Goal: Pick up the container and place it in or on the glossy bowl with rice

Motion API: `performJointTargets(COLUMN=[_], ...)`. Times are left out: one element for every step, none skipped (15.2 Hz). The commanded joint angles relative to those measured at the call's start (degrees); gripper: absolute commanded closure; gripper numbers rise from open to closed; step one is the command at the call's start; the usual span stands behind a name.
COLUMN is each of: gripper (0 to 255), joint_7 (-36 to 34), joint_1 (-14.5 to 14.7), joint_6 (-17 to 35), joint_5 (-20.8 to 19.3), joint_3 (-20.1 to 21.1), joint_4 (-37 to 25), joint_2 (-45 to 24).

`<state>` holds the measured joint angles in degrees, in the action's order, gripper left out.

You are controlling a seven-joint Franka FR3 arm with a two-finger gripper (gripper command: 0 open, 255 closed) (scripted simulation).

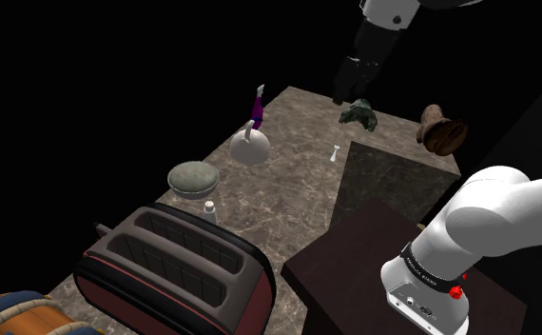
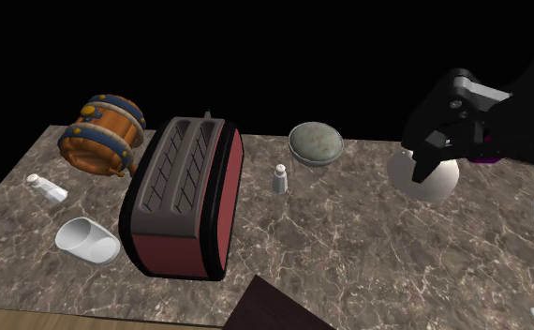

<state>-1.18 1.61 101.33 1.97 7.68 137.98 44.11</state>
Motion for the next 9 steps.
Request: performJointTargets(gripper=[0,0,0,0,0,0,0,0,0], joint_7=[-1.3,-2.0,-2.7,-3.4,-4.1,-4.8,-5.5,-6.2,-7.0], joint_1=[0.4,0.6,0.8,1.0,1.1,1.3,1.5,1.6,1.7], joint_6=[4.2,6.0,7.7,9.5,11.2,13.0,14.7,16.5,18.3], joint_5=[0.9,1.3,1.7,2.1,2.4,2.7,3.0,3.3,3.4], joint_3=[1.4,2.1,2.8,3.5,4.3,5.0,5.8,6.5,7.3], joint_4=[1.9,2.6,3.2,3.7,4.2,4.6,4.9,5.1,5.3], joint_2=[-2.4,-3.5,-4.7,-5.9,-7.3,-8.7,-10.2,-11.8,-13.4])
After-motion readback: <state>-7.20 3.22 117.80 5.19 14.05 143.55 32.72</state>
